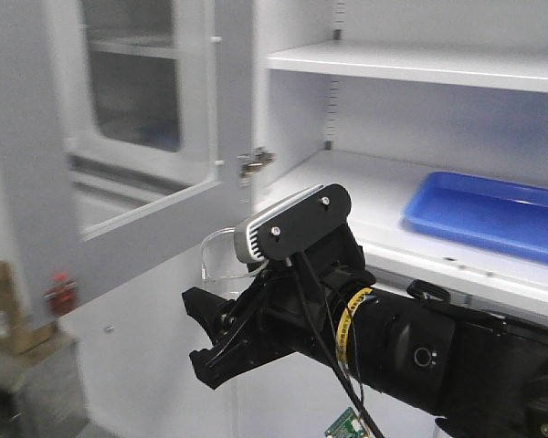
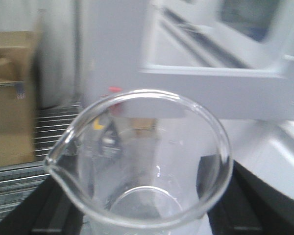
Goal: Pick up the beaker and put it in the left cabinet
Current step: 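Extend the right gripper into the cabinet over the blue tray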
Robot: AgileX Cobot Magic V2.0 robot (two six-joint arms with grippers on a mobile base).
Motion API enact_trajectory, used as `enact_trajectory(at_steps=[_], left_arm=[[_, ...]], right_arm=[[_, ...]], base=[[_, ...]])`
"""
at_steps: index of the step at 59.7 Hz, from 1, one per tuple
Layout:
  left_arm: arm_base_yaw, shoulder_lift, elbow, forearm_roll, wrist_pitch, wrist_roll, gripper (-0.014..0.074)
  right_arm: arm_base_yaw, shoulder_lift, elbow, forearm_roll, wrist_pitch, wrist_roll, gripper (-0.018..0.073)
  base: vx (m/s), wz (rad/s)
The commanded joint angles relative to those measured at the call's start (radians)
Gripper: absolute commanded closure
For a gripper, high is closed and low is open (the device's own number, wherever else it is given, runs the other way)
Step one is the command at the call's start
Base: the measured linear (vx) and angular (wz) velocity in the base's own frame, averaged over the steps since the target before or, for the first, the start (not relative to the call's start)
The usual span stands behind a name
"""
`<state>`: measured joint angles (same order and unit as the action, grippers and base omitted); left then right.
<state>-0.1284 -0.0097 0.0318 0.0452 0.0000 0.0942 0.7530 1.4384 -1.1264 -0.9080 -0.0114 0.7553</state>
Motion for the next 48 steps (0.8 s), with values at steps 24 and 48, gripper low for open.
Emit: enact_trajectory(at_steps=[24, 48], left_arm=[[-0.001, -0.019, 0.016, -0.003, -0.075, -0.003, 0.0595], [-0.001, -0.019, 0.016, -0.003, -0.075, -0.003, 0.0595]], right_arm=[[-0.004, -0.038, -0.038, -0.001, -0.055, 0.002, 0.0561], [-0.004, -0.038, -0.038, -0.001, -0.050, 0.002, 0.0561]], base=[[0.30, -0.56], [0.28, -0.45]])
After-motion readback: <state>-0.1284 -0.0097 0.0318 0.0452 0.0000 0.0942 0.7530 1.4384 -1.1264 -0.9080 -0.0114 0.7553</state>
